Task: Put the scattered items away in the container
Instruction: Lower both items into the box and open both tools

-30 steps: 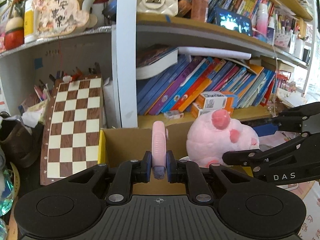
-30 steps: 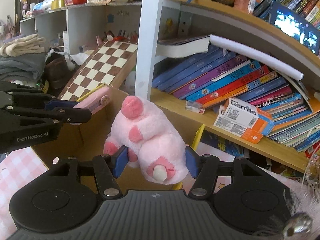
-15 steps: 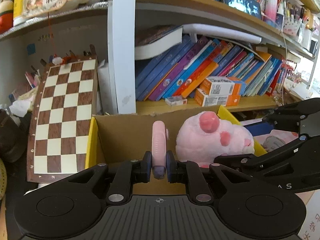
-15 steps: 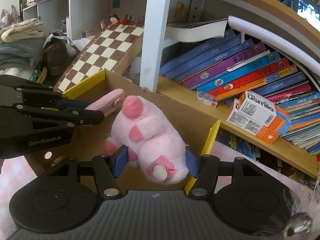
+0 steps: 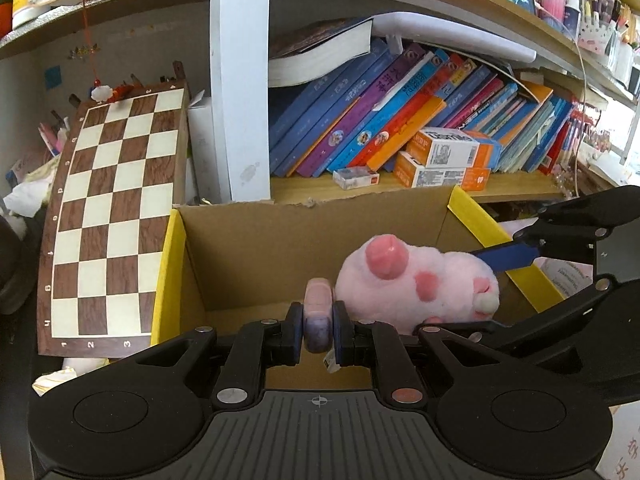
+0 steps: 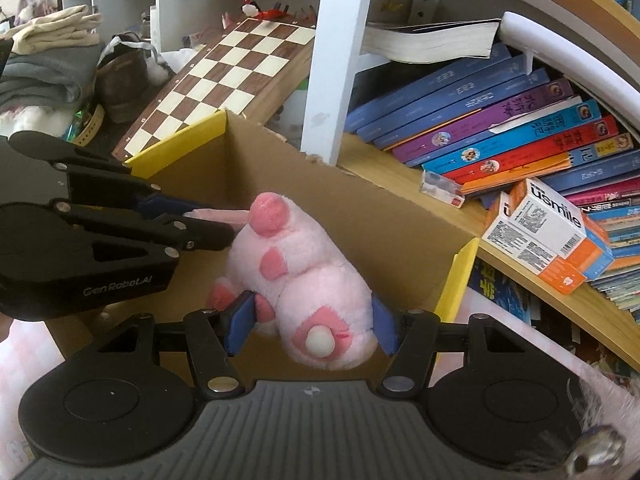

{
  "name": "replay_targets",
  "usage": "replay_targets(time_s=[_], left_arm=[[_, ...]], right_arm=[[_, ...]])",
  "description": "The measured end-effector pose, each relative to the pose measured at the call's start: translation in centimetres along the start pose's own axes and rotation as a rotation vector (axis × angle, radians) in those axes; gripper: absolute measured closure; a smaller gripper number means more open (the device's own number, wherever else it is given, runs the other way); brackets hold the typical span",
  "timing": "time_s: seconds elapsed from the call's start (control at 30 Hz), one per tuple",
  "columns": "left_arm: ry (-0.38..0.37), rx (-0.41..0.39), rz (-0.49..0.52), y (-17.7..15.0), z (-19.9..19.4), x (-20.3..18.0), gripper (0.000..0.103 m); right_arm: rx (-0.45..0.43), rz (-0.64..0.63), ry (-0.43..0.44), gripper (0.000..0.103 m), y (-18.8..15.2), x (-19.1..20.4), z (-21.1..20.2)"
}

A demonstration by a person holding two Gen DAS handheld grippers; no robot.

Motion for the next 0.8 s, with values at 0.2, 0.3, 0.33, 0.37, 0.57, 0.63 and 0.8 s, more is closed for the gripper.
replay_targets(time_s=[0.2,0.3,0.33,0.37,0.57,0.63,0.8], left_arm=[[0.006,0.01,0.004,0.0,0.2,0.1,0.089],[0.011,0.013,-0.001,0.1,0.2,0.2,0.089],[0.013,0.014,-0.003,0.1,0.2,0.2,0.089],[0.016,0.016,-0.004,0.1,0.3,0.2,0.089],[0.041,0.011,-0.009,0.1,0.2,0.3,0.089],[0.046,0.011,-0.011,0.1,0.2,0.4,0.089],[0.047,0.017,-0.02,0.1,0.2,0.5,0.089]], right_arm=[[0.015,0.007,0.004,0.044,-0.2,-0.1,0.6],[0.024,0.006,0.011,0.044,-0.4,-0.1,0.8],[0.028,0.005,0.013,0.044,-0.4,0.0,0.8],[0.032,0.003,0.014,0.044,-0.5,0.0,0.9],[0.047,0.003,0.009,0.043,-0.9,0.0,1.2],[0.049,0.004,0.008,0.043,-0.9,-0.1,1.2],[0.052,0.0,0.004,0.043,-1.0,-0.1,1.4]])
Point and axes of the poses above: each gripper's, at about its wrist camera, not at the fingertips, and z roughly the way its jaws point, x to its left, y to its top, the point moved 8 cm from there along z, roughly the way its jaws point, and after that the axes turned 3 degrees about -z, right-handed, at the moved point
